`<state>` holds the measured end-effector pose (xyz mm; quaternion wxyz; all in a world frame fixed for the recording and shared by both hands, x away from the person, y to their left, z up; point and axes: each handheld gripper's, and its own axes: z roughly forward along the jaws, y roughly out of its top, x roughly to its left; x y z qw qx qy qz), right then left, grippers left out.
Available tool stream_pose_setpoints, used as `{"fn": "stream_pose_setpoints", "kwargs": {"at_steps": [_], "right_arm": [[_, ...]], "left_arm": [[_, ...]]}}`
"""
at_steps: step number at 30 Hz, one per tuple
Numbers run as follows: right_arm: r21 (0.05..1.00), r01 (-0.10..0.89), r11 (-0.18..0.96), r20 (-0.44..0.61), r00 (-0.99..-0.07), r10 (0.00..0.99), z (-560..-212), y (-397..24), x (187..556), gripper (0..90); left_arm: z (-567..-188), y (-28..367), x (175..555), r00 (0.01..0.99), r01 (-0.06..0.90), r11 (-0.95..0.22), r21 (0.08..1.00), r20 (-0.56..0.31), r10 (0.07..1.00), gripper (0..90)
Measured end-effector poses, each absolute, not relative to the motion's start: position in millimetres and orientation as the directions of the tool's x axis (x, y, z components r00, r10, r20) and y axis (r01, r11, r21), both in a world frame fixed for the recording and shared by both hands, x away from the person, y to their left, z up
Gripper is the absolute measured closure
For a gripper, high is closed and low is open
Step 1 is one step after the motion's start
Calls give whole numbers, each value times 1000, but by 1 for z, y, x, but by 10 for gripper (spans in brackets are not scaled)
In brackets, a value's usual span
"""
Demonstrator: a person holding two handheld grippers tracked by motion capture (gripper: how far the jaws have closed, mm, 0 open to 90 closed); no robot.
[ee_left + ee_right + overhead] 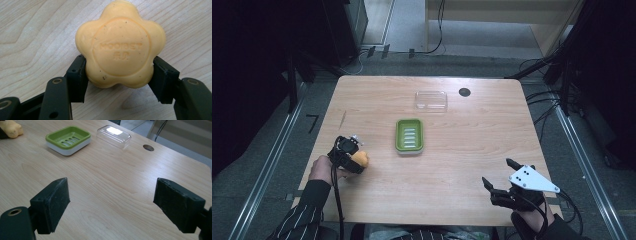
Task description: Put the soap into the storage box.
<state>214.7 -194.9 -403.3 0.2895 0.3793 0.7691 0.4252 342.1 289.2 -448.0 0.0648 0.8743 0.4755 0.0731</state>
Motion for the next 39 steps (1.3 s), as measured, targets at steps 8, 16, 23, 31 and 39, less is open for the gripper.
{"fn": "stream_pose_setpoints", "kwargs": {"at_steps": [8, 16, 23, 31, 39], "right_arm": [[874, 338, 349, -122, -544, 830, -403, -195, 215, 136], [875, 336, 349, -122, -544, 830, -403, -195, 215, 136], [875, 336, 349, -123, -544, 830, -403, -195, 215, 136], [874, 338, 349, -122, -544, 830, -403, -195, 215, 136], [875, 337, 349, -122, -544, 830, -403, -195, 215, 136]], "left_arm": [[-444, 289, 340, 532, 819, -532, 216, 64, 845, 394], [-440, 288, 338, 532, 813, -533, 234, 74, 844, 394], [-437, 287, 337, 530, 811, -529, 248, 71, 845, 394], [-435, 284, 336, 534, 807, -534, 254, 72, 842, 393], [-431, 278, 334, 543, 797, -541, 271, 73, 837, 393]]}}
